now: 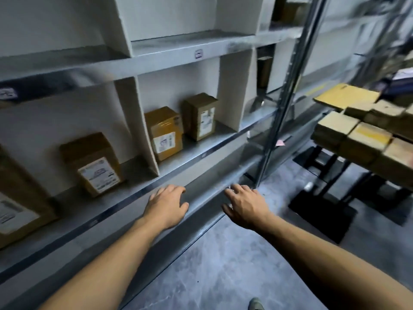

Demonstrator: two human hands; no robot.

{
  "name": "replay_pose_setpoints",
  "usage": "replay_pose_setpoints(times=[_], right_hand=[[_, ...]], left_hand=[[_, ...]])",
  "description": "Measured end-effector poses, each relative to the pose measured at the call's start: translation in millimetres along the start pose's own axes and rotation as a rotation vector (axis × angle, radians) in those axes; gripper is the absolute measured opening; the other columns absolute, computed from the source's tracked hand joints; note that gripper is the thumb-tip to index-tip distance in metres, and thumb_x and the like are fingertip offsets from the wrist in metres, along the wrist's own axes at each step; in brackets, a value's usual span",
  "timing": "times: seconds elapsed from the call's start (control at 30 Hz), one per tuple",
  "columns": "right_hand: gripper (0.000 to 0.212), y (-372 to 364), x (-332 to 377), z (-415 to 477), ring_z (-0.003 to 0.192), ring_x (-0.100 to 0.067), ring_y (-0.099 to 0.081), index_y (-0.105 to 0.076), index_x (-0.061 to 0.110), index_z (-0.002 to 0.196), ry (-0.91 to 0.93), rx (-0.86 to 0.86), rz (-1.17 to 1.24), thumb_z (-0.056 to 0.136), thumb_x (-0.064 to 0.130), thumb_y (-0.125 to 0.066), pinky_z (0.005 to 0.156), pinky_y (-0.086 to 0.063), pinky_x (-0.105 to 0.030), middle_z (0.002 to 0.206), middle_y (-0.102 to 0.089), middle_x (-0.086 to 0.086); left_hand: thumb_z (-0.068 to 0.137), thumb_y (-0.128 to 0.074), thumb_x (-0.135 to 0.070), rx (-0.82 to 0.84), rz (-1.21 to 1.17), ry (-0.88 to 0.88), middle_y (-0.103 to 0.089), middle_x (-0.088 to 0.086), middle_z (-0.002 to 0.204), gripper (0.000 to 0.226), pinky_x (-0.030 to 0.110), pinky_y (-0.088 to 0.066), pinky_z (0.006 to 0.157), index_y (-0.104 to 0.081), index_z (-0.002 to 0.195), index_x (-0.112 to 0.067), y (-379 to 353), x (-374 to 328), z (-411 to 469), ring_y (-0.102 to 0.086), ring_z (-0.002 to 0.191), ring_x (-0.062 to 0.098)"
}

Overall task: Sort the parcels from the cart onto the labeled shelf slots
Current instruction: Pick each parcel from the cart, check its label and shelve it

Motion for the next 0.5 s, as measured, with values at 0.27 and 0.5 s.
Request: replay_pose_setpoints(times=[0.27,0.5], right_hand=[[0.053,15,-160,-70,0.103,-0.031,-0.059,-0.051,0.021,0.116,-0.258,-0.061,-0.058,0.091,0.058,-0.022,0.075,-0.045,-0.038,0.114,-0.056,-0.003],[0.041,35,-316,-142,0.098,-0.033,-0.061,-0.054,0.02,0.113,-0.455,-0.094,-0.138,0.094,0.052,-0.038,0.068,-0.044,-0.038,0.111,-0.058,-0.006]], left_hand=[[0.093,-0.047,-0.042,0.024,0.029,-0.297,-0.048,-0.003,0.137,0.044,0.036,-0.033,0.104,-0.044,0.136,-0.03,-21,-175,76,-0.044,0.127,0.022],[0.092,-0.048,-0.044,0.021,0.022,-0.515,-0.05,-0.001,0.133,0.045,0.038,-0.036,0.1,-0.046,0.134,-0.029,-53,-356,126,-0.046,0.122,0.025]])
Point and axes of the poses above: each hand's wrist, its own z-axis towards the middle knuckle, its own y-axis out of the back of the hand, x = y × z, the point moved 2 cm from there along z, towards the middle knuckle
